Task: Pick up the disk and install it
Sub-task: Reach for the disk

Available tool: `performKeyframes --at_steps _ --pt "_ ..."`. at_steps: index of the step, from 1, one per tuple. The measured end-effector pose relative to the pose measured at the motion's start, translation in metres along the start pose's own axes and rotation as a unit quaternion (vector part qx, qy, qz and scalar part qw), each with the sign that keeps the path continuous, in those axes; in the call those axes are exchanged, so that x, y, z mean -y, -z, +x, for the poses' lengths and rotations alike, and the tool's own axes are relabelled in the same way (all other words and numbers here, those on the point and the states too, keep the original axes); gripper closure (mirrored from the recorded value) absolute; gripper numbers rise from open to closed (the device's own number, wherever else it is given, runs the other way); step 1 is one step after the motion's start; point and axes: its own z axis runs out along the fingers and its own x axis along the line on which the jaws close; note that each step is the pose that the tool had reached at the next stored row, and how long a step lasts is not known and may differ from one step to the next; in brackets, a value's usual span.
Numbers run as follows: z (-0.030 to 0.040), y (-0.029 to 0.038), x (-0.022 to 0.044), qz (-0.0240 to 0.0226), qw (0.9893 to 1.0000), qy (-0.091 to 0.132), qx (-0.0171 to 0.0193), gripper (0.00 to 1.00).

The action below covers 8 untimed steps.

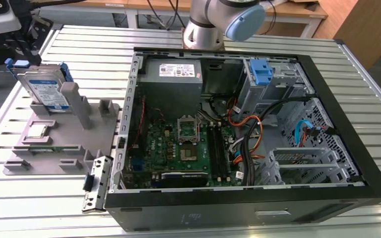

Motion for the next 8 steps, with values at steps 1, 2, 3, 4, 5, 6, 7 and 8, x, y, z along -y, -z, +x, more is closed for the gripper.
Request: performKeyframes --at_steps 1,2,3,4,5,6,7,8 --pt "0.0018 -0.0004 0.0000 -0.0001 1.0000 0.000 0.0001 0.90" --pt "0.0037 -0.0008 -0.0001 -0.0001 1.0000 0.000 0.0001 0.90" --pt "0.0051 -0.0011 -0.0002 -0.0001 1.0000 0.000 0.0001 0.90" --pt "0.0062 -0.0015 -0.0003 -0.0001 1.0000 0.000 0.0001 0.90" --pt "0.0068 -0.0020 -0.0004 -0.0001 1.0000 0.000 0.0002 0.90" --pt "0.0071 -0.0025 -0.0003 -0.0001 1.0000 0.000 0.0002 0.90" --pt "0.0073 -0.0027 -0.0004 -0.0001 1.0000 0.000 0.0001 0.90" --pt "0.0074 -0.0027 -0.0004 0.0000 1.0000 0.000 0.0000 0.90"
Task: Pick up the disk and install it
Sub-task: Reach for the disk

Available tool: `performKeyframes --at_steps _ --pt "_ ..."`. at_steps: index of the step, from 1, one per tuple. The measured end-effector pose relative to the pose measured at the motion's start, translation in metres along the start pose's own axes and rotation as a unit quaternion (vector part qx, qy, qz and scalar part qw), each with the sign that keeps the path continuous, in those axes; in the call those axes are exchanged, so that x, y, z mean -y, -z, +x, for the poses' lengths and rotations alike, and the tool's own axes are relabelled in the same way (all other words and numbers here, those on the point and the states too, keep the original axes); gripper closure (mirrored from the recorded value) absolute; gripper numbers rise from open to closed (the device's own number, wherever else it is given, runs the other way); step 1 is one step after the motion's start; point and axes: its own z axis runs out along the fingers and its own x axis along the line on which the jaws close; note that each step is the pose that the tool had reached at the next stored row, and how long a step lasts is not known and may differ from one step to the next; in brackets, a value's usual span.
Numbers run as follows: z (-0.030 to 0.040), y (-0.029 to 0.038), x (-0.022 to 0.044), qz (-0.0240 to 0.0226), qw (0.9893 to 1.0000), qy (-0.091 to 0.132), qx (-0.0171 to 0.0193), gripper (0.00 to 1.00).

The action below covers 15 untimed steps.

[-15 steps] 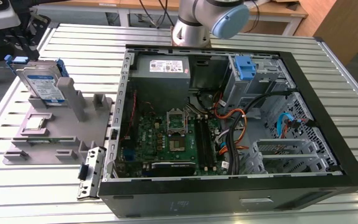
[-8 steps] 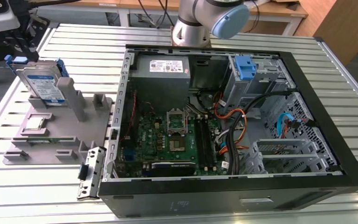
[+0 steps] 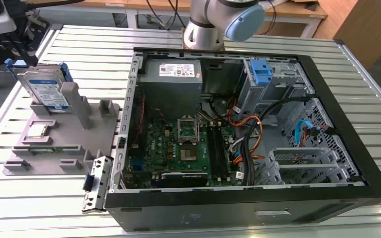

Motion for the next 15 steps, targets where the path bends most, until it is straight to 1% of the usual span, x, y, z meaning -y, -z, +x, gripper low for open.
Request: performKeyframes --at_steps 5,9,15 --pt "0.0002 -0.0016 -0.0003 -0.0001 1.0000 0.000 0.0001 0.90" --pt "0.0006 -0.0024 -0.0023 -0.0001 1.0000 0.000 0.0002 0.90" --pt "0.0015 -0.0036 -0.0024 -0.0001 1.0000 0.000 0.0002 0.90"
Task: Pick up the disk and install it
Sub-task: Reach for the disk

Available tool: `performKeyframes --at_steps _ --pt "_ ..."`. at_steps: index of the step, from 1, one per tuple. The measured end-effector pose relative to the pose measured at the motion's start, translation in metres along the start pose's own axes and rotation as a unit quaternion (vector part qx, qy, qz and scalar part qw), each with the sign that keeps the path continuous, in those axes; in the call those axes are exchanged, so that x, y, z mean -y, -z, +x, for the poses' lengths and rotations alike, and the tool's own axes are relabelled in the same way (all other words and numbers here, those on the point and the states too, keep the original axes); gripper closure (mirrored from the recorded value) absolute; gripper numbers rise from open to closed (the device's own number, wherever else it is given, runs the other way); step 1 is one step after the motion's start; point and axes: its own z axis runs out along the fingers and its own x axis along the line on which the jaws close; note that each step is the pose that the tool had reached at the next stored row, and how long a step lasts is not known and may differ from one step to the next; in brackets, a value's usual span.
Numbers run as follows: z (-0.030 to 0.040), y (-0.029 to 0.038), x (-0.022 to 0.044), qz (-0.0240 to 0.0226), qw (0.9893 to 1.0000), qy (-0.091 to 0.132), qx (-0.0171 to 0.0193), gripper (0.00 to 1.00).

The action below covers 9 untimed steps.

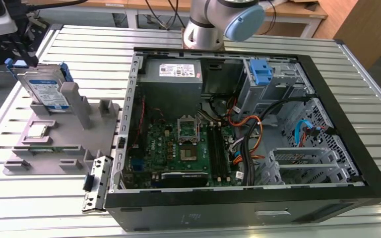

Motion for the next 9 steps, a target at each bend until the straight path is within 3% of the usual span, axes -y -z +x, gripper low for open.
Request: performKeyframes --at_steps 9 --pt "0.0003 -0.0006 0.0000 0.0000 1.0000 0.000 0.0000 0.90"
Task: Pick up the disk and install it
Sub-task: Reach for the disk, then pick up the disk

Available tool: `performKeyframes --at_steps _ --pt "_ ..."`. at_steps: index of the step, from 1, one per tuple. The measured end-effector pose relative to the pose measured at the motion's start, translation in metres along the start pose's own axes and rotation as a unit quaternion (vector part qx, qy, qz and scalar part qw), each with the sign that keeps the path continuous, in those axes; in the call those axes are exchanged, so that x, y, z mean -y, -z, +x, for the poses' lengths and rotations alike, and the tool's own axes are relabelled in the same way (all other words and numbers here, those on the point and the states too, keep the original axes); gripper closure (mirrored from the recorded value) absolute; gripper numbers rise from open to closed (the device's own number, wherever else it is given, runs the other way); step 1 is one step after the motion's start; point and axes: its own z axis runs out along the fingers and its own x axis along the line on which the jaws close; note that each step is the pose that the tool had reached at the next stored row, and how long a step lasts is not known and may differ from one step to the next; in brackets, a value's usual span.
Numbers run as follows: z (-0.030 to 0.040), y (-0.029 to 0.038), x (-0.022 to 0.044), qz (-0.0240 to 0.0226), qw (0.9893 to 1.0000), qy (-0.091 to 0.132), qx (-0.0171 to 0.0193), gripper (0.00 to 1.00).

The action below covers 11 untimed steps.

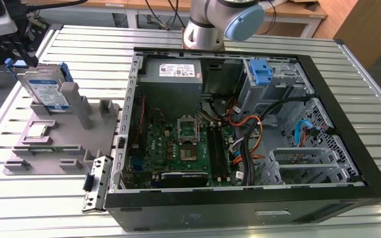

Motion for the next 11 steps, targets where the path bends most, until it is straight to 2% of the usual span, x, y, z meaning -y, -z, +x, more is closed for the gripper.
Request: performKeyframes --at_steps 11 --pt "-0.0010 0.0001 0.0000 0.0000 1.0000 0.000 -0.0001 0.90"
